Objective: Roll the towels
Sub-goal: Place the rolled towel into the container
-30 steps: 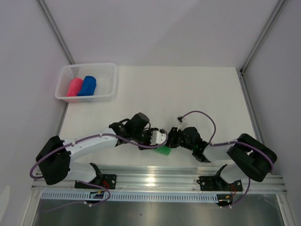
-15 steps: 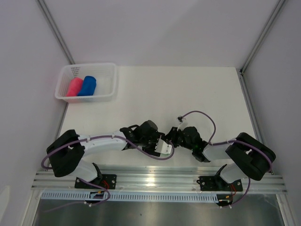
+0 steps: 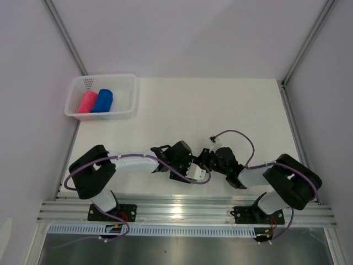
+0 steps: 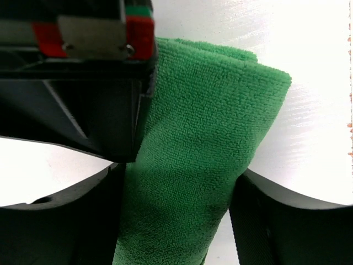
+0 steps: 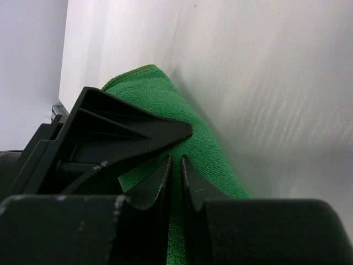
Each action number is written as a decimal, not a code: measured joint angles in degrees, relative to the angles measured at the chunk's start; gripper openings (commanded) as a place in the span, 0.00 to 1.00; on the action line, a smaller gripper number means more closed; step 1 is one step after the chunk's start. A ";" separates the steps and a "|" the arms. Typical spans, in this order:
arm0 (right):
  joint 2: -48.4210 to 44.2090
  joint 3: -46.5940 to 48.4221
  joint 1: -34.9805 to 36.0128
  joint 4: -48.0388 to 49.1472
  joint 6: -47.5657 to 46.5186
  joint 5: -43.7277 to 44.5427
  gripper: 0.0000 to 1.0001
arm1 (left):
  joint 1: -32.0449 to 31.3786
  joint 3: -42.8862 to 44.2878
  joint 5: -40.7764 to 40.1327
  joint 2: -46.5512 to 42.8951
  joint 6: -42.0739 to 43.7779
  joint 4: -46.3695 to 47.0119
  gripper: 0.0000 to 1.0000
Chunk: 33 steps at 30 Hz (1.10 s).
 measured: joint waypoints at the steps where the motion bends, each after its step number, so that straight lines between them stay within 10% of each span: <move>1: -0.15 0.00 -0.15 -0.31 -0.02 -0.04 0.14 | 0.00 0.81 -0.02 0.55 -0.07 -0.74 0.67; 33: -47.74 0.04 -15.52 -49.40 -10.69 2.67 0.19 | 6.71 5.35 1.53 1.36 -11.45 -7.32 0.10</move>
